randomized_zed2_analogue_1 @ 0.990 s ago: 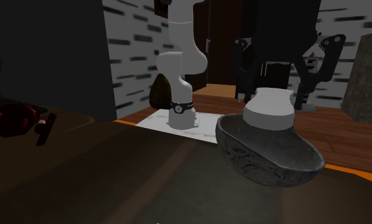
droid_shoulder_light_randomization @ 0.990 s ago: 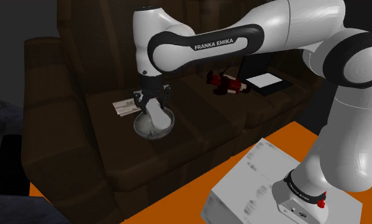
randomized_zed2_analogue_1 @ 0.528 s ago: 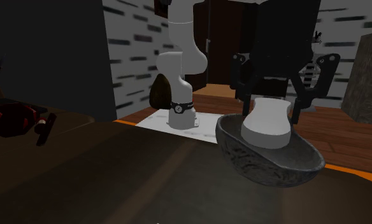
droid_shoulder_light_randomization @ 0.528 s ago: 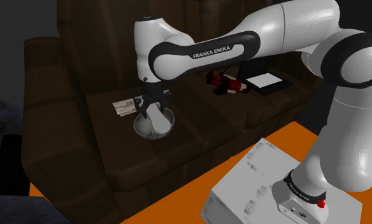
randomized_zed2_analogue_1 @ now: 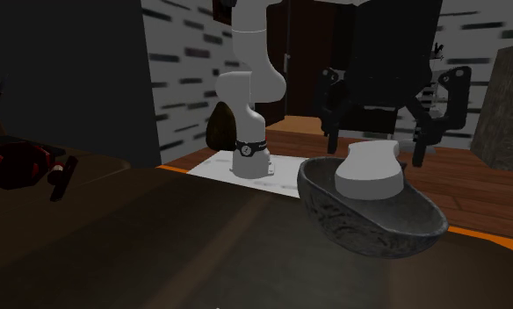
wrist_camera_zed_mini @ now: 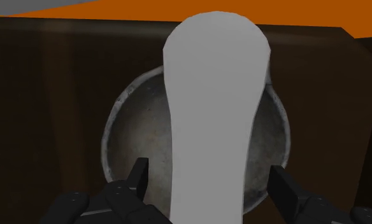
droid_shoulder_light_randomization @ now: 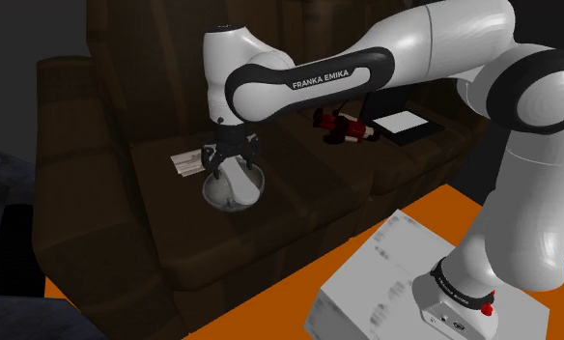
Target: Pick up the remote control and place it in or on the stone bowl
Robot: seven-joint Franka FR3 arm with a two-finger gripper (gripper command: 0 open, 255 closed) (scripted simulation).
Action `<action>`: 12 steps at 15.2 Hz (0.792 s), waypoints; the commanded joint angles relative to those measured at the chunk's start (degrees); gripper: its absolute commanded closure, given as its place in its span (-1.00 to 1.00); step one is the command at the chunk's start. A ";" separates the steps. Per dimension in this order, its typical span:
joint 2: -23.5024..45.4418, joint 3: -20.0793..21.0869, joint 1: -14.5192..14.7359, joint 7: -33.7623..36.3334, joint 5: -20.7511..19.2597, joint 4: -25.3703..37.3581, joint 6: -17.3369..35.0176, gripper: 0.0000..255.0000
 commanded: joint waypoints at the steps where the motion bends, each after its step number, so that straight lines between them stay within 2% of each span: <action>1: 0.00 0.00 0.00 0.00 0.00 0.00 0.00 -1.00; 5: -0.90 0.25 0.21 -0.37 0.46 6.06 -6.90 -1.00; 12: -0.90 0.25 0.21 -0.37 0.46 6.06 -6.90 -1.00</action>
